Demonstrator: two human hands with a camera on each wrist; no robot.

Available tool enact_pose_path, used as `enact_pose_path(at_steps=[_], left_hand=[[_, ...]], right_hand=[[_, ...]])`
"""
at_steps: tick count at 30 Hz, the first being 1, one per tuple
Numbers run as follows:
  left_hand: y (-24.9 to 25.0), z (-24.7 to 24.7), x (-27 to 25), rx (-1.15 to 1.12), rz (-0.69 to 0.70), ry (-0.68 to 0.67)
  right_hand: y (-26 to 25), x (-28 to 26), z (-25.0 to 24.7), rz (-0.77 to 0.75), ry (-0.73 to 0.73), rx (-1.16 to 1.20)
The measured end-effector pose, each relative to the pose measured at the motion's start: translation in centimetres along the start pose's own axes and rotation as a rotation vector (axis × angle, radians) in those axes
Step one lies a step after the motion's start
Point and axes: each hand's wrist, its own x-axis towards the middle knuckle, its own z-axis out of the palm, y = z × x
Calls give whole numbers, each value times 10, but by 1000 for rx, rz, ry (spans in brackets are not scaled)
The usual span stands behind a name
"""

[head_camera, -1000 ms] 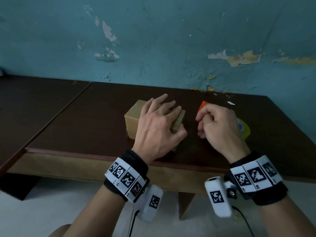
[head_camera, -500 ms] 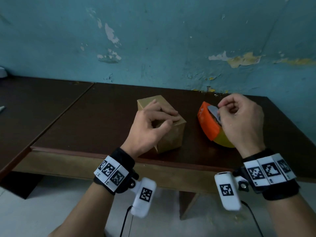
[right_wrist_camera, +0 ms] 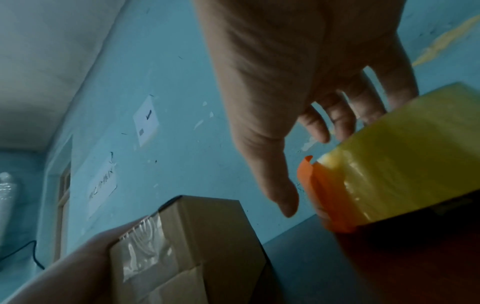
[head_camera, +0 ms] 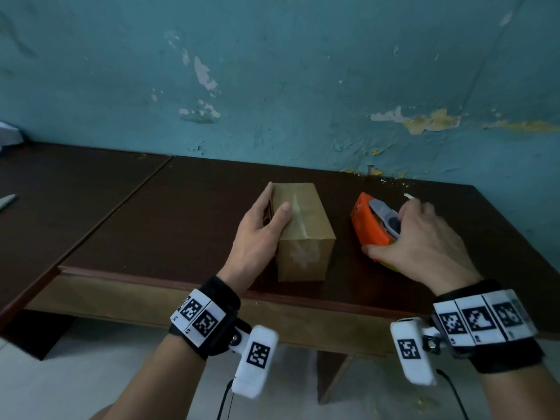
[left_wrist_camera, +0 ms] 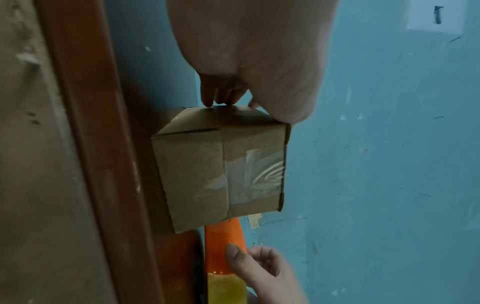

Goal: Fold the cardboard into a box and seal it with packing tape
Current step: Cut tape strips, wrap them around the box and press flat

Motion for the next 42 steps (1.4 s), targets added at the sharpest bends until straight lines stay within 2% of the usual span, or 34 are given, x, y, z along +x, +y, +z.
enact_pose_path(at_steps=[3, 5, 8, 11, 14, 18, 20, 22, 26, 29, 36, 42], left_hand=[[-1, -2, -1, -111, 18, -56], [-4, -2, 0, -73, 44, -150], [-10, 1, 1, 98, 74, -215], [-9, 1, 1, 61, 64, -201], [-9, -3, 0, 42, 100, -127], [0, -14, 1, -148, 220, 44], [11, -22, 3, -242, 246, 66], [23, -30, 6, -325, 202, 15], [36, -39, 3, -309, 194, -292], [37, -39, -1, -348, 193, -428], [29, -41, 1, -531, 163, -440], [19, -40, 3, -665, 118, -439]], right_hand=[[4, 2, 6, 17, -107, -56], [6, 3, 7, 17, -108, 25], [11, 1, 4, -23, 62, 367], [20, -4, -3, -139, 235, 811], [21, -8, -13, -292, 365, 1010], [20, -15, -30, -501, 302, 1244], [17, -19, -38, -557, 239, 1320], [13, -25, -44, -609, 194, 1362], [1, -31, -46, -744, 89, 1374], [-6, -31, -41, -778, 40, 1345], [-19, -33, -35, -832, 44, 1305], [-22, -34, -33, -819, 92, 1338]])
